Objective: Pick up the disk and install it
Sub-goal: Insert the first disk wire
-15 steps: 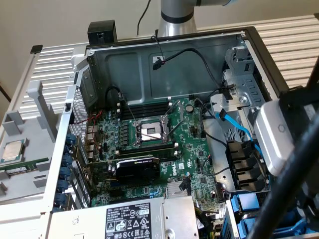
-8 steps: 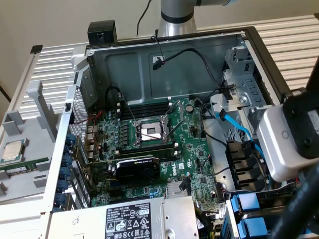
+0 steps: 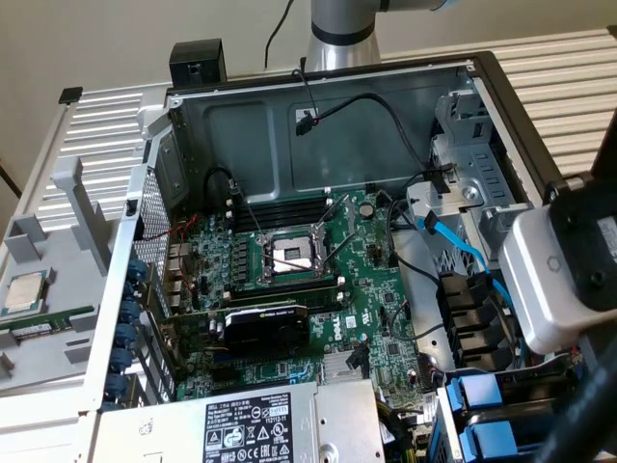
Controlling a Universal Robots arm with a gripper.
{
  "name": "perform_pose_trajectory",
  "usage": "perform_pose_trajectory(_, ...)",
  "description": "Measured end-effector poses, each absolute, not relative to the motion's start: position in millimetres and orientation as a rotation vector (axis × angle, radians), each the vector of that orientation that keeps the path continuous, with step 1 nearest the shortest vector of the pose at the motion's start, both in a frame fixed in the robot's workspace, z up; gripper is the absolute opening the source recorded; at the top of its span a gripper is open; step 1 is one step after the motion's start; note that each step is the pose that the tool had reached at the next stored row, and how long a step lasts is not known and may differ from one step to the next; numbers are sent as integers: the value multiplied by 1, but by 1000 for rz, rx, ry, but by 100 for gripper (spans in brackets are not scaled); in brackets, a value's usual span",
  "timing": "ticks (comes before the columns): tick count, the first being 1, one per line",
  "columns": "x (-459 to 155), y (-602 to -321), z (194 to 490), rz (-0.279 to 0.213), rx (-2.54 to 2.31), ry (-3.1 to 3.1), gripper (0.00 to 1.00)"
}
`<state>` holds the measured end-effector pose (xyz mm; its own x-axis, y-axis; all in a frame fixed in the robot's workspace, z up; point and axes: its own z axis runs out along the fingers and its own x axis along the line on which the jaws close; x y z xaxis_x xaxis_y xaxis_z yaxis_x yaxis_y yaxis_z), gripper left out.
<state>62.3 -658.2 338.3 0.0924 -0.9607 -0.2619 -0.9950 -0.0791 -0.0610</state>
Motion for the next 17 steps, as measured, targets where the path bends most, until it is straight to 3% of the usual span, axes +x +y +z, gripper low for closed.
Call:
perform_pose_trajectory(3, 63, -658, 338, 230, -2142, 1961, 47)
perform_pose_trajectory(4, 63, -658, 338, 232, -2141, 1960, 40)
perform_pose_trajectory(14, 64, -661, 338, 268, -2119, 1941, 38)
perform_pose_trajectory(16, 64, -662, 338, 274, -2116, 1938, 25)
perform_pose_trajectory(17, 64, -662, 338, 275, -2115, 1937, 25)
